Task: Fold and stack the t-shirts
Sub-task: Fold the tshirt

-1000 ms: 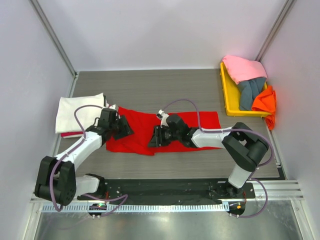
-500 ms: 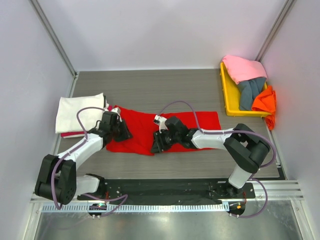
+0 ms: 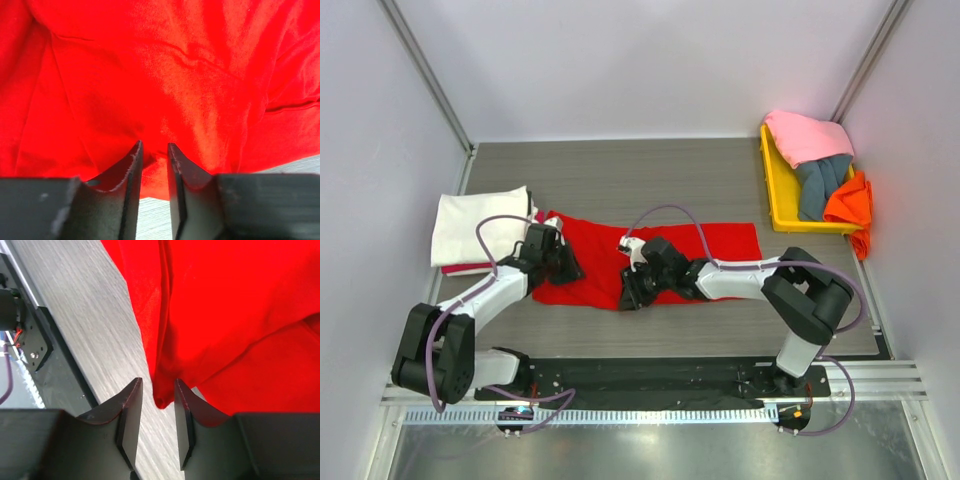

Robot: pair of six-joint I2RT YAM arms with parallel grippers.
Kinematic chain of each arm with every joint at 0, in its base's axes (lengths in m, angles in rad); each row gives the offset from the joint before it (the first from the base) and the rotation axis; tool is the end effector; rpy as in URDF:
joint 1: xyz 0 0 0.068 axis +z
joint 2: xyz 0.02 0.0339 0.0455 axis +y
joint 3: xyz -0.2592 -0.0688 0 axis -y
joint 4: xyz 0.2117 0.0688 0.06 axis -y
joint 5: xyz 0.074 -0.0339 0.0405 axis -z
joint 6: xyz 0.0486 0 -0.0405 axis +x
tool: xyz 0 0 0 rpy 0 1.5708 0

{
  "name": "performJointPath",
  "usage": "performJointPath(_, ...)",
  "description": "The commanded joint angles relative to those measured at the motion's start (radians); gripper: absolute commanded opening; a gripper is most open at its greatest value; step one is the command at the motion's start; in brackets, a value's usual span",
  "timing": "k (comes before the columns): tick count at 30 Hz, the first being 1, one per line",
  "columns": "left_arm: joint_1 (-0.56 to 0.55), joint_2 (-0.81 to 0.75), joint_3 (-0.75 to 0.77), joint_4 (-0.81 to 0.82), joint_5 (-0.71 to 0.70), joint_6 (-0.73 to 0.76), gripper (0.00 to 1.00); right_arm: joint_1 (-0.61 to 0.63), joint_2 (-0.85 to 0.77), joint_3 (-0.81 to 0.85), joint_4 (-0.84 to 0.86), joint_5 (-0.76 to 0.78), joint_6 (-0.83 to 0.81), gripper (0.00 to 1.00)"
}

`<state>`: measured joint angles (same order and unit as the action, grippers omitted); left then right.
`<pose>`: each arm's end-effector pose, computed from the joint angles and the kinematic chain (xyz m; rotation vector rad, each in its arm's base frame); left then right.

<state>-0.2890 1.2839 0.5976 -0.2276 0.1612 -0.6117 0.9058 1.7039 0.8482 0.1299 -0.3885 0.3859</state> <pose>0.2115 -0.0710 0.1778 -0.3418 2.5385 -0.5660 0.1876 0.2691 0.1709 -0.8498 2.3415 1.0612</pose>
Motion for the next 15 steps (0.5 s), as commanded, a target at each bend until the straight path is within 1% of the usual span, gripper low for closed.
performJointPath(1,-0.007,0.005,-0.001,0.037,0.018,0.021,0.24,0.01,0.013,0.04,0.004,0.02,-0.031,0.35)
performJointPath(2,-0.007,0.006,0.001,0.037,0.021,0.023,0.21,0.01,0.014,0.041,0.004,0.022,-0.03,0.34)
performJointPath(5,-0.007,0.002,0.001,0.039,0.023,0.023,0.15,0.012,0.019,0.042,0.002,0.022,-0.028,0.2)
performJointPath(6,-0.007,0.003,0.001,0.036,0.023,0.023,0.14,0.012,0.02,0.046,0.002,0.022,-0.028,0.14)
performJointPath(7,-0.007,0.003,-0.001,0.037,0.024,0.024,0.14,0.012,0.02,0.048,0.001,0.02,-0.027,0.1)
performJointPath(8,-0.009,0.003,-0.001,0.036,0.024,0.023,0.14,0.012,0.022,0.049,-0.001,0.02,-0.027,0.04)
performJointPath(9,-0.007,0.005,-0.004,0.036,0.024,0.023,0.13,0.012,0.022,0.049,-0.001,0.023,-0.025,0.01)
performJointPath(10,-0.009,0.006,-0.002,0.033,0.021,0.024,0.12,0.012,0.022,0.048,0.0,0.025,-0.025,0.01)
performJointPath(11,-0.009,0.006,-0.002,0.034,0.023,0.024,0.08,0.012,0.022,0.049,0.0,0.025,-0.024,0.01)
performJointPath(13,-0.009,0.011,0.001,0.028,0.017,0.024,0.07,0.012,0.023,0.052,-0.001,0.026,-0.019,0.01)
performJointPath(14,-0.009,0.009,0.001,0.025,0.017,0.023,0.08,0.012,0.025,0.054,-0.001,0.028,-0.019,0.01)
performJointPath(15,-0.009,0.009,0.001,0.024,0.011,0.023,0.13,0.012,0.026,0.058,-0.003,0.028,-0.018,0.01)
